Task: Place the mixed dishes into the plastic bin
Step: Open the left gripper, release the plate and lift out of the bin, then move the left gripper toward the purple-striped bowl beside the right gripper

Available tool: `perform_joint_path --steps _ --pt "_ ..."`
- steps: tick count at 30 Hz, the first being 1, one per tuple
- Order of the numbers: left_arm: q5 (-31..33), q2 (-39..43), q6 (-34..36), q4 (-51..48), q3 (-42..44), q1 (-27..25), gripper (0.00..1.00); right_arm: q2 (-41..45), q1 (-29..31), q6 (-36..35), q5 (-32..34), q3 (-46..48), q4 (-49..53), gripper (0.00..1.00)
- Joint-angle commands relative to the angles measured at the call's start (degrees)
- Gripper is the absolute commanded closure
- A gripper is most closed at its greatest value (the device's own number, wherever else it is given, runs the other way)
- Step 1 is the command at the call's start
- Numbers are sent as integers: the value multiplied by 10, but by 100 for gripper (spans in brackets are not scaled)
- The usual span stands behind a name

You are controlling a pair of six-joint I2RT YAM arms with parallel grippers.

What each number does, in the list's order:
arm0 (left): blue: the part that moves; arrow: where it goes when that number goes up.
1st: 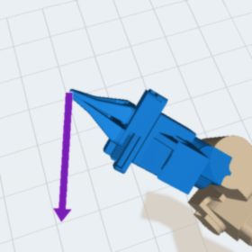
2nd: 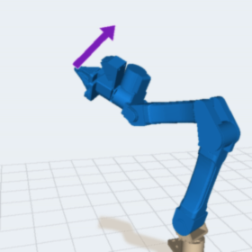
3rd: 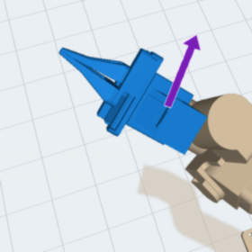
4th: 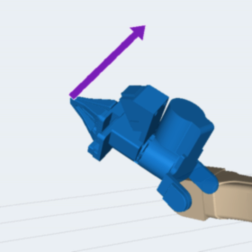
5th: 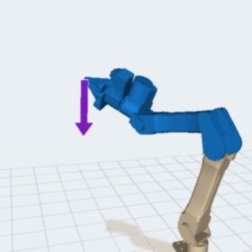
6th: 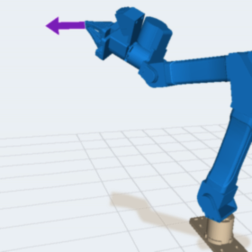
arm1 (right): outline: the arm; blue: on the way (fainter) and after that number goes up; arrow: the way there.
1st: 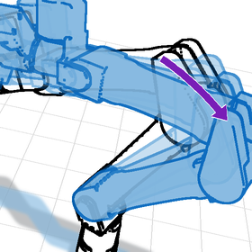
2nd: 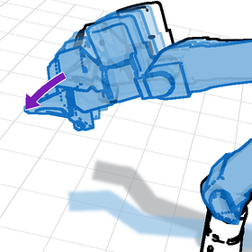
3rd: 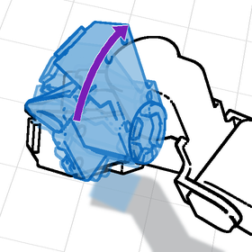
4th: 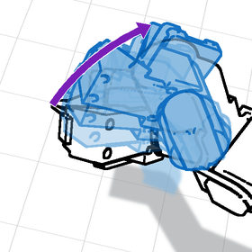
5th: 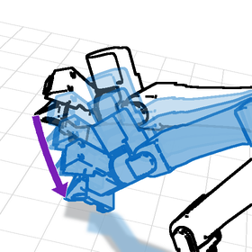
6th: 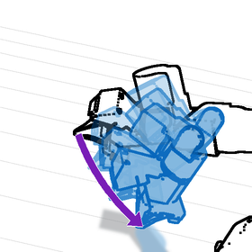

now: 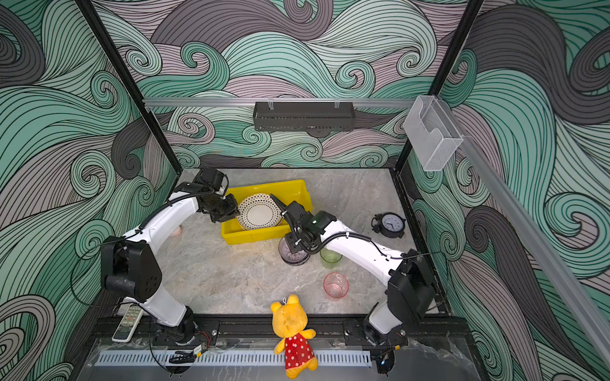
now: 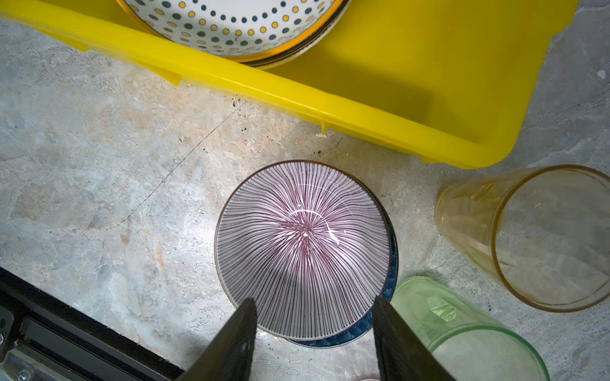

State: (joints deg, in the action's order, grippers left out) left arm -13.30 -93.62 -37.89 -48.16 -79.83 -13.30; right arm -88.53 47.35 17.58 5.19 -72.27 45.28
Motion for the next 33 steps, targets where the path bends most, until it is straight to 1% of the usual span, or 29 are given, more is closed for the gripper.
perform_joint_path --steps 1,5,9,16,22,24,26,29,33 --pt "9 27 13 -30 -16 -18 73 11 4 4 14 2 11 42" --pt "15 43 10 -41 -11 -37 73 17 4 4 20 7 10 43" --pt "14 63 -4 -28 8 -69 73 25 4 6 27 18 6 43" --pt "23 71 -24 -24 15 -115 73 35 4 11 30 37 -3 46" --pt "34 58 -35 -16 21 -149 73 47 4 15 34 58 -19 55" --pt "34 49 -40 -15 22 -161 72 50 4 16 38 66 -25 61" --pt "33 43 -48 -8 27 -172 72 52 4 16 42 70 -28 65" --pt "31 35 -60 11 37 -191 72 49 2 15 44 73 -31 68" --pt "22 22 -71 32 48 -207 72 43 -3 16 45 77 -36 76"
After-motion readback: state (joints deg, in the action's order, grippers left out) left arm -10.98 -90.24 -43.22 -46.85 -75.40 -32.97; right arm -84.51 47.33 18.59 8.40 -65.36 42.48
